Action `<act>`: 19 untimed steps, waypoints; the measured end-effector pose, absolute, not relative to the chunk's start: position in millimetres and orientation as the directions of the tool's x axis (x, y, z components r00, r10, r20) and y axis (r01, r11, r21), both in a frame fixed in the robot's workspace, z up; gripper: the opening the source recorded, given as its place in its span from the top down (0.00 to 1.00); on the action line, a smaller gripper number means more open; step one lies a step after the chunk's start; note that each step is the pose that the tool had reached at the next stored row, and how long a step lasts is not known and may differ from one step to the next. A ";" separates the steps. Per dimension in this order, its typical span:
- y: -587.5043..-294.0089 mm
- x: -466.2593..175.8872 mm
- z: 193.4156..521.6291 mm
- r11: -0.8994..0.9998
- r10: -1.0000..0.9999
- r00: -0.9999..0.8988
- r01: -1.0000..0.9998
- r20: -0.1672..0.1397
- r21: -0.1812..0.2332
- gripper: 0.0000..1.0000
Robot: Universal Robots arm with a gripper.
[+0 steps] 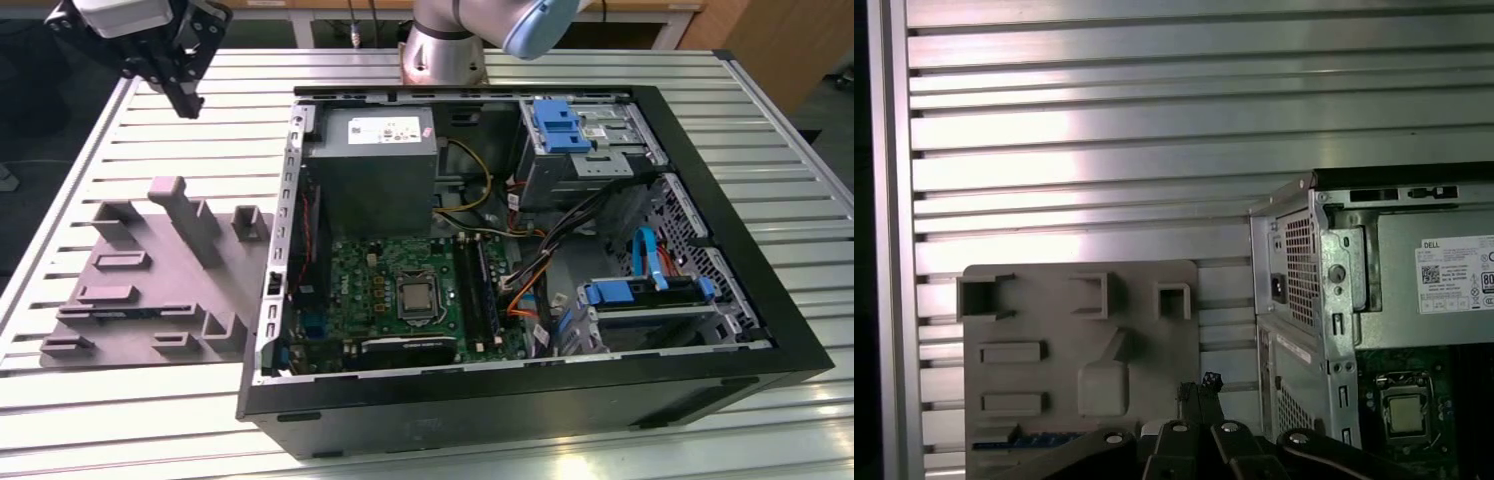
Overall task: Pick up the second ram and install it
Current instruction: 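Reach for the second ram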
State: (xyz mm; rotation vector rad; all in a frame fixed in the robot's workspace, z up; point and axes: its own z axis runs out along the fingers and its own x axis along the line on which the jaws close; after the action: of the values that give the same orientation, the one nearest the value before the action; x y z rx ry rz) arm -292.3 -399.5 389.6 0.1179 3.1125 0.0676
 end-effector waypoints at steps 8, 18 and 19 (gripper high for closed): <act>-399.8 -294.4 389.1 0.996 0.076 -0.997 0.075 -0.024 0.044 0.89; -400.5 -297.0 388.4 0.996 0.076 -0.997 0.075 -0.024 0.044 0.89; -400.5 -297.3 388.4 0.996 0.076 -0.997 0.075 -0.024 0.044 0.89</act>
State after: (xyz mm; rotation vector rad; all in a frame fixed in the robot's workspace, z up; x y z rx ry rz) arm -297.3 -400.5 388.4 0.1180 3.1125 0.0677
